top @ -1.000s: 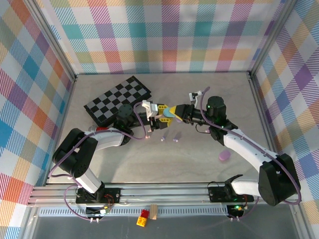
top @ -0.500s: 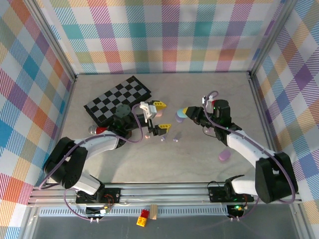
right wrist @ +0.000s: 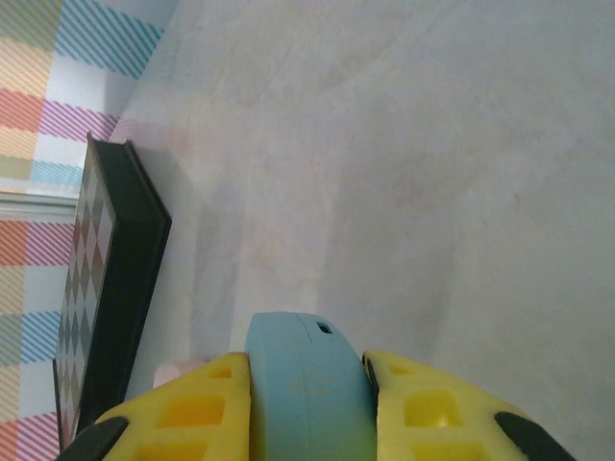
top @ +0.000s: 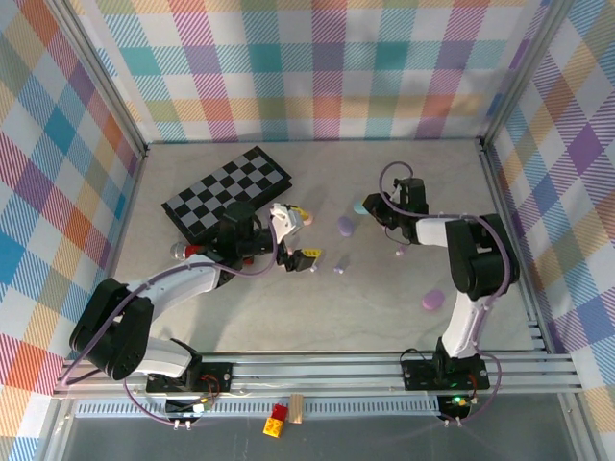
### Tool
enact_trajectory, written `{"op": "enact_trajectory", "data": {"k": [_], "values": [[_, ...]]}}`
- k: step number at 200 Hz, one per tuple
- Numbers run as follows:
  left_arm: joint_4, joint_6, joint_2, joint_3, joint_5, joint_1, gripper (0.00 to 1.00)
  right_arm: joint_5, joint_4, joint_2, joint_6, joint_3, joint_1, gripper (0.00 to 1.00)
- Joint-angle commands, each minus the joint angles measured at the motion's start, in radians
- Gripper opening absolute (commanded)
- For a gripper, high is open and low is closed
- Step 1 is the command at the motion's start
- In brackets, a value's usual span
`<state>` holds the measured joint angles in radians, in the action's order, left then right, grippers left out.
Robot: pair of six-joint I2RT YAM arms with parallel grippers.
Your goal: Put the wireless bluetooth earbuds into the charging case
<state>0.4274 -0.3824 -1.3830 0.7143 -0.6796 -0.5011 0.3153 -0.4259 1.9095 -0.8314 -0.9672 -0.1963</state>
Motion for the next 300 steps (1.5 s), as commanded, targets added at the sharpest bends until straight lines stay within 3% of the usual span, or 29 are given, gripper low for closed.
{"op": "enact_trajectory", "data": {"k": [1,51,103,136,160,199,247,300], "values": [[-0.036,-0.004,-0.013,0.033,-0.017,0.058,1.0,-0.001,-0.051,0.062,-0.035,-0.066,0.008,0.18],[-0.105,-0.072,-0.055,0.088,0.028,0.113,1.0,0.007,0.011,0.172,-0.046,-0.17,0.009,0.26],[-0.133,-0.052,-0.07,0.112,0.045,0.115,1.0,-0.048,0.164,0.09,0.073,-0.188,0.008,0.61],[-0.079,0.023,-0.055,0.08,0.077,0.116,1.0,-0.087,0.307,-0.035,0.194,-0.152,0.005,0.7],[-0.02,0.088,-0.042,0.048,0.085,0.121,1.0,-0.122,0.45,-0.105,0.364,-0.152,-0.028,0.72],[-0.022,0.114,-0.014,0.031,0.1,0.132,1.0,-0.327,0.763,-0.119,0.681,-0.264,-0.178,0.76],[-0.024,0.122,-0.011,0.027,0.091,0.141,1.0,-0.391,0.836,-0.028,0.792,-0.337,-0.305,0.76],[-0.056,0.094,0.022,0.013,0.112,0.142,1.0,-0.452,0.877,0.061,0.815,-0.394,-0.33,0.7]]}}
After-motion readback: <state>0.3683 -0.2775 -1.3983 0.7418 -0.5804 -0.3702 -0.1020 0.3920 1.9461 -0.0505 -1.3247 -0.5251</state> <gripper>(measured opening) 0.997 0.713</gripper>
